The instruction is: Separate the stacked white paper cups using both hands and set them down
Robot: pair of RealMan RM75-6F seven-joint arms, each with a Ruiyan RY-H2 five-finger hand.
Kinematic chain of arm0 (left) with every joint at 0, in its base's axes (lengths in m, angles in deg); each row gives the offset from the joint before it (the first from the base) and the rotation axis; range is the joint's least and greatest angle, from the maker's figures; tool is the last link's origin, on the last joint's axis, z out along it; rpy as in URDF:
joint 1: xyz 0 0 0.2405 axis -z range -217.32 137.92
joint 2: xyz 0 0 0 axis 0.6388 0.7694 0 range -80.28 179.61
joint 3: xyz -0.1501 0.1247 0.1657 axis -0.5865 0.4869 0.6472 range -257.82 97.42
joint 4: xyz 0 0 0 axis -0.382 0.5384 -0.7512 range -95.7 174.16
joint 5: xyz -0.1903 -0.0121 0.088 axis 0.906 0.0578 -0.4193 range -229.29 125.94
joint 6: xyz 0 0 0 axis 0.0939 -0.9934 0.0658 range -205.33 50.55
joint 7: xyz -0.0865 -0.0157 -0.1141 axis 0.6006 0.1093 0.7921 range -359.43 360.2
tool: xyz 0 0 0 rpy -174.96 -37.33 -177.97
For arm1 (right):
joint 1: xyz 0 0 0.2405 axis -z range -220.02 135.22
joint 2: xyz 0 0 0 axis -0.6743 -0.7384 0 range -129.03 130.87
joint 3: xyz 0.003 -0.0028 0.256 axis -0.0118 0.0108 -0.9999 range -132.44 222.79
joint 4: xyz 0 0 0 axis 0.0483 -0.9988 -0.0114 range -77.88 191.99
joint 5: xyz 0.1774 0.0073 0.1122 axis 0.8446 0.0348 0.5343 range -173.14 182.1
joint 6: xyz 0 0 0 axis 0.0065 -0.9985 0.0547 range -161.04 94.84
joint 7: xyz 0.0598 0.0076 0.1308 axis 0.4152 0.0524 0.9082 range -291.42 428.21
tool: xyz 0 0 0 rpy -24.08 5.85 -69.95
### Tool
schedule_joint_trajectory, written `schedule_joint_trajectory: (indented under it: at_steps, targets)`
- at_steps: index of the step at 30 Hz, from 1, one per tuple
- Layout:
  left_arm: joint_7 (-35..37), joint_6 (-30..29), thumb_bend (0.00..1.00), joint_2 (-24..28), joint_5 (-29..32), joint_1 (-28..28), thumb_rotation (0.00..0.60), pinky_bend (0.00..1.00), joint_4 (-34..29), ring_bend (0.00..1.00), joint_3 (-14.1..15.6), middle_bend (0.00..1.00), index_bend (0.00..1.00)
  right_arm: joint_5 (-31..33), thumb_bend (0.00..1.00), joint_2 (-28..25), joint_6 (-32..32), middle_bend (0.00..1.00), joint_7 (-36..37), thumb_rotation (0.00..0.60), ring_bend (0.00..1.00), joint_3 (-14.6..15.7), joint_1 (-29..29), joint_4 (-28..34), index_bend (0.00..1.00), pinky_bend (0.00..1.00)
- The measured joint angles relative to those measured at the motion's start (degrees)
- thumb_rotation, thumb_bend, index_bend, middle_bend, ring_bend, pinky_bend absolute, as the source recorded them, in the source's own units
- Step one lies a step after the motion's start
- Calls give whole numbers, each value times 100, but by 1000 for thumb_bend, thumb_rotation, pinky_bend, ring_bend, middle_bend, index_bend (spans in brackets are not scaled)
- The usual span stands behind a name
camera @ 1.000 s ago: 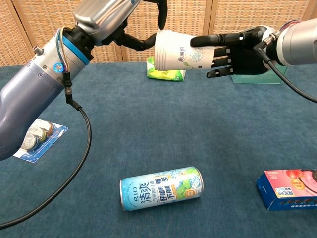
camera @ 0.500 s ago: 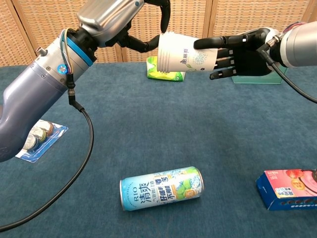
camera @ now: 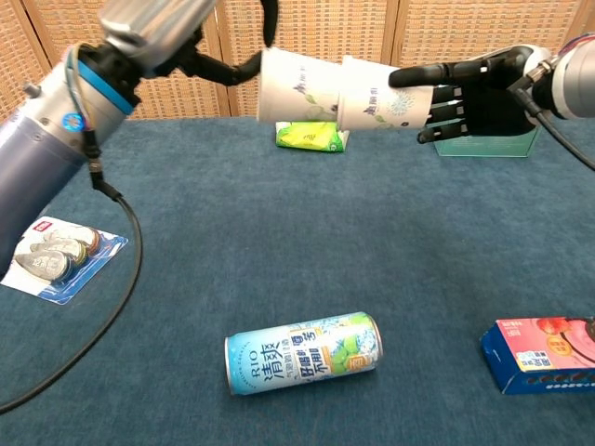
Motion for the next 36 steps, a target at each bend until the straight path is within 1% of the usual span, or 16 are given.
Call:
schedule_joint_trajectory:
  at_steps: [6, 11, 16, 19, 22, 26, 28, 31, 32, 36]
  targets:
    - [245, -283, 495, 336, 37, -307, 600, 0, 54, 0, 46, 6, 708, -113, 546, -99, 79, 610, 79, 600, 515, -51, 144, -125, 584, 636]
    - [426, -390, 495, 635, 106, -532, 600, 0, 117, 0, 76, 6, 708, -220, 546, -123, 142, 611, 101, 600, 515, -30, 230, -260, 584, 636]
    - [500, -342, 496, 966, 99, -703, 600, 0, 160, 0, 219, 6, 710, -425, 546, -143, 107, 611, -105, 600, 515, 111, 249, -370, 584, 636]
    - [488, -86, 497, 1270, 72, -773, 600, 0, 82, 0, 380, 6, 712, -638, 546, -156, -69, 611, -473, 600, 515, 298, 229, -430, 584, 636]
    - [378, 366, 524, 1685, 18, -807, 600, 0, -138, 0, 601, 1, 728, -908, 546, -168, -372, 611, -976, 600, 515, 527, 207, -465, 584, 636]
    - [-59, 1231, 543, 2363, -16, -804, 600, 0, -733, 0, 906, 0, 734, -1305, 547, -180, -890, 612, -1690, 600, 515, 832, 192, -469, 584, 636]
    - [-286, 1666, 548, 2579, 26, -785, 600, 0, -1037, 0, 997, 0, 734, -1529, 546, -175, -1197, 612, -2067, 600, 515, 987, 190, -471, 584, 636]
    - [-623, 2450, 553, 2852, 231, -734, 600, 0, -1599, 0, 1082, 0, 734, -1853, 546, -153, -1585, 612, -2608, 600, 515, 1206, 188, -478, 584, 636]
    - [-768, 2766, 554, 2954, 367, -710, 600, 0, -1835, 0, 1094, 0, 734, -1948, 546, -143, -1686, 612, -2770, 600, 515, 1270, 187, -484, 584, 635]
    - [-1212, 3677, 560, 3186, 992, -626, 600, 0, -2471, 0, 1077, 0, 734, -2361, 547, -90, -2020, 612, -3573, 600, 515, 1558, 165, -547, 584, 636]
